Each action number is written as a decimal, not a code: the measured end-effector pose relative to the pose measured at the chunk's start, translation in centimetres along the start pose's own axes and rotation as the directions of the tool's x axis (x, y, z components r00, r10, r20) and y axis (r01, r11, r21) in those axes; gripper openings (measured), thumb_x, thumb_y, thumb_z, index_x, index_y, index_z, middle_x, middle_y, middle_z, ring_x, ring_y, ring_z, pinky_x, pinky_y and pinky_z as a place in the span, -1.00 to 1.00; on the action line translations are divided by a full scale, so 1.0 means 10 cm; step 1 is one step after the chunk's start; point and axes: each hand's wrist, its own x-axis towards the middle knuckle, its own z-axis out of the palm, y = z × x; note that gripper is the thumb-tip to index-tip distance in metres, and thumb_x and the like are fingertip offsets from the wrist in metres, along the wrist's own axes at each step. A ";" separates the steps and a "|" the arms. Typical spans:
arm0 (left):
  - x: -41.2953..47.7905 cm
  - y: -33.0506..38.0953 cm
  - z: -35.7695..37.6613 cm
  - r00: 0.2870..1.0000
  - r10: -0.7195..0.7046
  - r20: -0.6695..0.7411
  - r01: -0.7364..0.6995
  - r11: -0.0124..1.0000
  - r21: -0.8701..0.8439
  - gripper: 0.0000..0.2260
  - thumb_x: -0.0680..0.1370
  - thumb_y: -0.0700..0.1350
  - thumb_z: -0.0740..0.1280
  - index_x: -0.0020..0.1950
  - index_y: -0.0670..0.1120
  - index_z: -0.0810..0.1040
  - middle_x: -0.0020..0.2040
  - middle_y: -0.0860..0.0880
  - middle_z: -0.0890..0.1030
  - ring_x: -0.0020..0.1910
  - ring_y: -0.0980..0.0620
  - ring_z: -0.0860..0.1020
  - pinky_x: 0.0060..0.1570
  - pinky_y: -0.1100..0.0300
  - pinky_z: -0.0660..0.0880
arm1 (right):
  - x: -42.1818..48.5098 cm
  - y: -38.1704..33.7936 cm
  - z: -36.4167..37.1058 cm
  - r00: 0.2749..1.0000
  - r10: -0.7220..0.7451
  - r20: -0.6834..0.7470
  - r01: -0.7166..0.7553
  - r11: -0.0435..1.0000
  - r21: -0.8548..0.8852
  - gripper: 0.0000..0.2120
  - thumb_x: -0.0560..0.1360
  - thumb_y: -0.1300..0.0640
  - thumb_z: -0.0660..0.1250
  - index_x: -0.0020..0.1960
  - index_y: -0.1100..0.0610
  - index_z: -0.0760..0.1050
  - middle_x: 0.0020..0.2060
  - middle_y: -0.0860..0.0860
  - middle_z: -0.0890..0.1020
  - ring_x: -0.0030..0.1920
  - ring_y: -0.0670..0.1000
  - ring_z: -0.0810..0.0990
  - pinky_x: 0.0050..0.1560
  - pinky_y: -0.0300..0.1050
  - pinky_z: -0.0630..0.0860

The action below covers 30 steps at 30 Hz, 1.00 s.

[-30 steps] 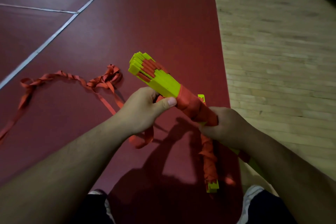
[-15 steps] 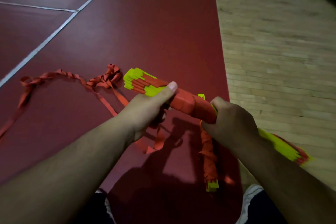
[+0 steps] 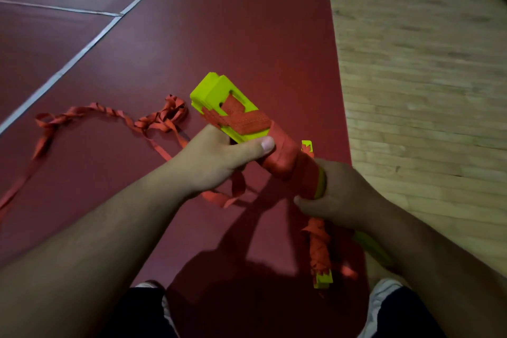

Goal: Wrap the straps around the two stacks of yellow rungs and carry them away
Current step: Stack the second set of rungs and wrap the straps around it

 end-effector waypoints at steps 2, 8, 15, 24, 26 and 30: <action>0.01 -0.04 -0.03 1.000 -0.003 0.023 0.004 0.998 -0.057 -0.93 0.52 -0.15 0.41 -0.03 -0.13 0.65 -0.16 0.16 0.67 -0.14 0.23 0.60 -0.06 0.34 0.49 | 0.01 0.01 -0.06 0.996 0.020 -0.088 -0.030 0.992 -0.122 -0.74 0.28 0.02 0.54 -0.17 -0.02 0.47 -0.38 -0.06 0.59 -0.38 -0.11 0.55 -0.37 -0.17 0.45; -0.02 -0.02 0.01 0.981 -0.195 0.002 0.195 0.978 -0.070 -0.84 0.54 -0.20 0.38 -0.23 -0.02 0.61 -0.42 0.10 0.60 -0.46 0.20 0.53 -0.43 0.43 0.39 | -0.02 0.05 -0.04 0.984 0.056 -0.169 -0.098 0.964 -0.249 -0.71 0.29 -0.06 0.49 -0.15 -0.05 0.40 -0.40 -0.05 0.56 -0.34 0.05 0.56 -0.36 -0.05 0.48; 0.01 -0.04 0.12 0.927 -0.375 -0.035 0.356 0.903 -0.239 -0.75 0.49 0.06 0.37 -0.20 -0.11 0.61 -0.37 0.03 0.63 -0.44 0.10 0.51 -0.32 0.20 0.36 | -0.04 -0.04 -0.03 0.961 0.085 -0.263 -0.172 0.929 -0.327 -0.70 0.36 -0.11 0.47 -0.10 -0.04 0.41 -0.43 -0.10 0.44 -0.27 0.17 0.56 -0.31 -0.08 0.40; -0.02 -0.22 0.33 0.812 -0.534 -0.236 0.521 0.845 -0.120 -0.54 0.62 0.20 0.24 -0.26 -0.15 0.49 -0.42 -0.06 0.48 -0.44 -0.06 0.47 -0.26 0.11 0.41 | -0.04 -0.08 0.08 0.963 0.135 -0.235 -0.230 0.867 -0.443 -0.71 0.45 -0.18 0.38 -0.04 -0.08 0.32 -0.27 -0.08 0.49 -0.22 0.13 0.54 -0.26 -0.09 0.37; -0.02 -0.19 0.29 0.859 -0.478 -0.184 0.435 0.870 -0.231 -0.59 0.59 0.17 0.32 -0.30 -0.10 0.44 -0.40 -0.08 0.40 -0.41 -0.03 0.36 -0.26 0.12 0.35 | -0.05 -0.11 0.07 0.959 0.141 -0.246 -0.231 0.890 -0.393 -0.70 0.44 -0.20 0.36 -0.06 -0.06 0.33 -0.30 -0.08 0.48 -0.24 0.14 0.54 -0.26 -0.08 0.42; 0.00 -0.03 0.26 0.898 -0.428 -0.100 0.384 0.875 -0.294 -0.68 0.43 0.22 0.43 -0.26 -0.02 0.52 -0.33 -0.06 0.35 -0.41 0.04 0.30 -0.24 0.07 0.28 | -0.03 -0.16 0.05 0.945 0.143 -0.293 -0.256 0.882 -0.395 -0.66 0.40 -0.25 0.30 -0.04 -0.04 0.32 -0.24 -0.05 0.51 -0.27 0.11 0.49 -0.21 -0.05 0.50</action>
